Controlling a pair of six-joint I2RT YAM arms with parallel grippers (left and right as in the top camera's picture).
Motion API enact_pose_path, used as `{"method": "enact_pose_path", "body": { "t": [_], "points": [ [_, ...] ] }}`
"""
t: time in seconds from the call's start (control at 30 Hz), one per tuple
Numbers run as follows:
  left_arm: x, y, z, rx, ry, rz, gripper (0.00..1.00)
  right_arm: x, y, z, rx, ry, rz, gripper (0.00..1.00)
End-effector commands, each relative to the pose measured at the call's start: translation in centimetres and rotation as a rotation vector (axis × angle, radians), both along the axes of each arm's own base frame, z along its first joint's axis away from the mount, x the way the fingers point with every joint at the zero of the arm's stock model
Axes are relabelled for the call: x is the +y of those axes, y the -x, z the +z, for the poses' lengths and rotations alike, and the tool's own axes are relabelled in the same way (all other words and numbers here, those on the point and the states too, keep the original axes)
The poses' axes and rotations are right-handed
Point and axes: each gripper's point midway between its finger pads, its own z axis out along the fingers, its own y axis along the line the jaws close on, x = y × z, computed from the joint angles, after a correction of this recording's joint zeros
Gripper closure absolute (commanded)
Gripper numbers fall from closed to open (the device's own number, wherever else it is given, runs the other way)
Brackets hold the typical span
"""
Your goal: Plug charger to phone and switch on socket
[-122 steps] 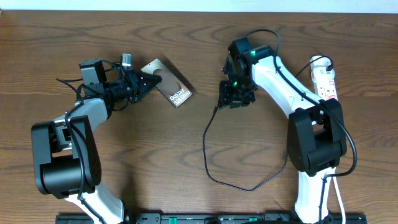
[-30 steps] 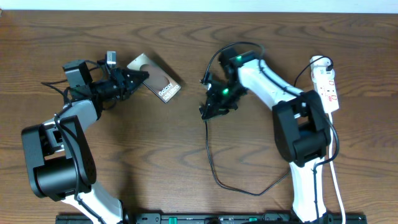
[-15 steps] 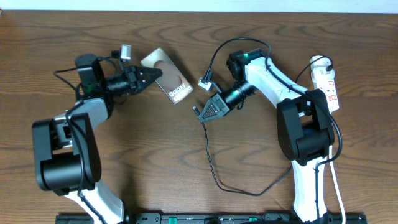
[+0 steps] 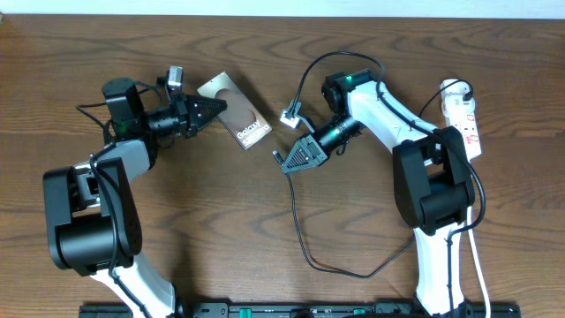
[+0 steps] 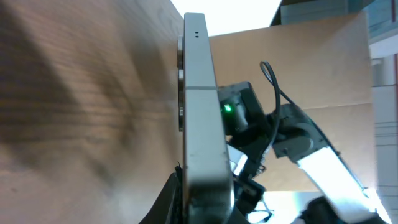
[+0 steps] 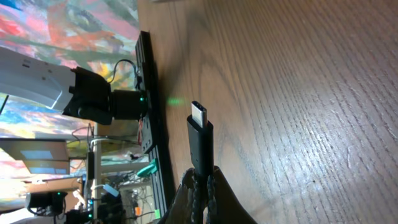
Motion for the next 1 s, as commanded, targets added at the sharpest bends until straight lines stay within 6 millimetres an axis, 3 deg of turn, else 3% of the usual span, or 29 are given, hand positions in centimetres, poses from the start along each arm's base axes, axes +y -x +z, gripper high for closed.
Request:
{"method": "enact_pose_path", "body": {
  "t": [0.0,0.37,0.8,0.97],
  "points": [
    [-0.2,0.5,1.8,0.025,0.054,-0.072,0.93,0.7,0.6,-0.7,0.009,-0.021,0.024,0.99],
    [-0.4,1.2,2.1,0.055,0.081,-0.109,0.93,2.5,1.6,0.6,0.041,-0.095,0.037,0.99],
    [-0.5,1.2,2.1,0.055,0.081,-0.110,0.93,3.0,-0.1,0.2,0.030,-0.088,-0.016,0.99],
    [-0.5,1.2,2.1,0.052,0.080,-0.110,0.93,3.3,-0.4,1.0,0.038,-0.141,-0.030,0.99]
  ]
}}
